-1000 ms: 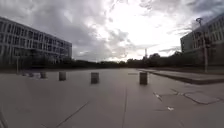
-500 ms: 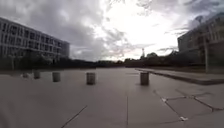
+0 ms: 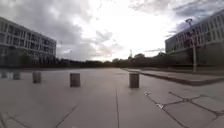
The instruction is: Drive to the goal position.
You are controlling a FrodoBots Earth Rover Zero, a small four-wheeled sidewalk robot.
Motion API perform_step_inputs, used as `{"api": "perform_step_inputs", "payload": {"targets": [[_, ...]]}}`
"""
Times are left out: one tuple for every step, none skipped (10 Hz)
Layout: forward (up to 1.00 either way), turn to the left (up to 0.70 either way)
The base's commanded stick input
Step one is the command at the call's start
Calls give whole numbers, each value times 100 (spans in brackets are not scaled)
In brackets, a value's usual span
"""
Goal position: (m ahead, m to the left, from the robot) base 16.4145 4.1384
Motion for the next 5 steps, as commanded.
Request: {"api": "perform_step_inputs", "payload": {"targets": [[70, 0], [70, 0], [70, 0], [70, 0], [70, 0]]}}
